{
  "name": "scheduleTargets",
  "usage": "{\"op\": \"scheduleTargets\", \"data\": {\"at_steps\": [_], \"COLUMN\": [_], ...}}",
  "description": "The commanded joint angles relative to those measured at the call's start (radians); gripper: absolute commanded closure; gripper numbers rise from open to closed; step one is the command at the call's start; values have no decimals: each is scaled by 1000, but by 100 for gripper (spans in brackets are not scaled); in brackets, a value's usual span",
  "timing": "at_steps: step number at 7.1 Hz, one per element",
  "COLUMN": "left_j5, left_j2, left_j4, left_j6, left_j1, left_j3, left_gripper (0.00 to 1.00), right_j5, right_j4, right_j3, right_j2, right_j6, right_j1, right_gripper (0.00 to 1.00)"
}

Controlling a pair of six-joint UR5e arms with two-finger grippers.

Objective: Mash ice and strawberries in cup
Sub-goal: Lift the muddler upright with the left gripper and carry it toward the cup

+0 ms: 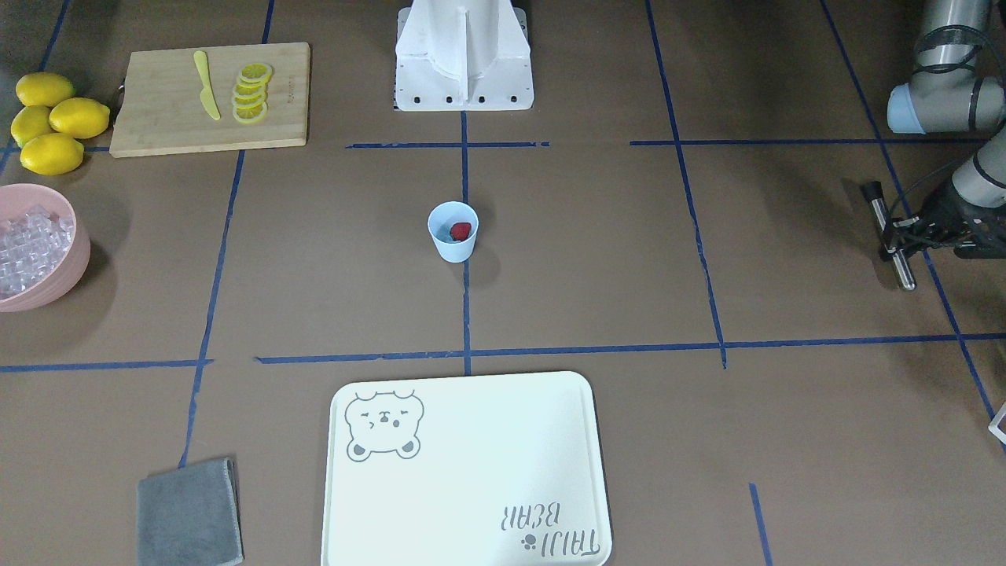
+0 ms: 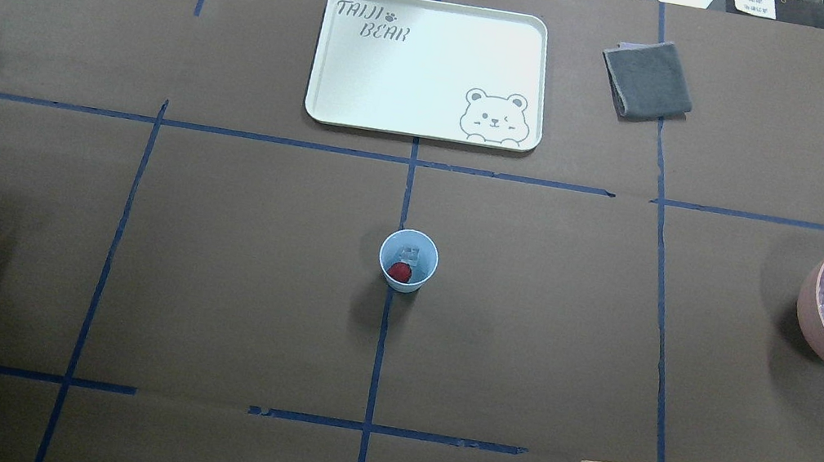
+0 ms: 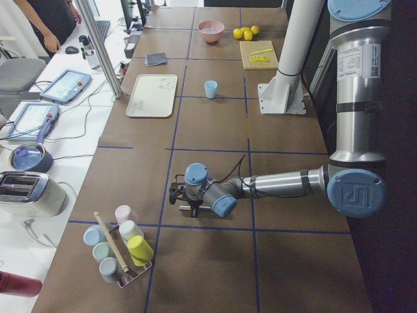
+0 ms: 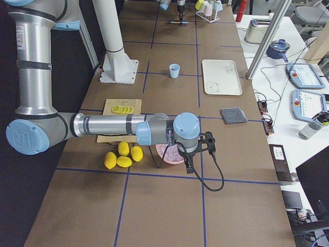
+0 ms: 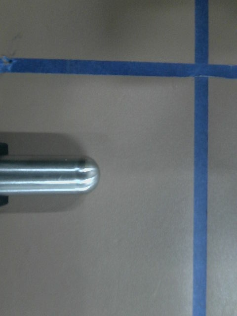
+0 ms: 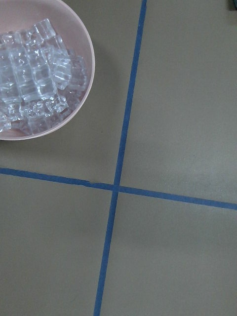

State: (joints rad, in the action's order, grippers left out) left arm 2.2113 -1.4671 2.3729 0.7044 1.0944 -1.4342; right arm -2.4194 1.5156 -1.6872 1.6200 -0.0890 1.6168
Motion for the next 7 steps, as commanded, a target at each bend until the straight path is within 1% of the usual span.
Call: {"op": "scheduleTargets", "data": {"at_steps": [1, 2, 3, 4, 5, 7], "left_j5": [-5, -13, -91, -208, -249, -251], "left_j2": [47, 39, 28, 2, -36, -168], "left_j4": [-30, -24, -24, -26, -24, -27], "left_j6": [0, -12, -61, -66, -66, -40], "left_j1": [33, 53, 52, 42, 32, -6], "left_j3": [-147, -232, -327, -389, -417, -452], "left_gripper": [100, 100, 100, 100, 100, 100], "right_j5": [-1, -3, -6, -16, -20, -21], "right_j4": [2, 6, 8, 9, 9, 9], "right_j3": [-5, -9, -9, -8, -14, -31], "right_j2": [0, 0, 0, 1, 3, 15], "right_j6": [0, 2, 2, 2, 2, 2], "right_j1": [0, 0, 0, 0, 2, 2], "right_gripper": [0, 0, 0, 0, 0, 0]}}
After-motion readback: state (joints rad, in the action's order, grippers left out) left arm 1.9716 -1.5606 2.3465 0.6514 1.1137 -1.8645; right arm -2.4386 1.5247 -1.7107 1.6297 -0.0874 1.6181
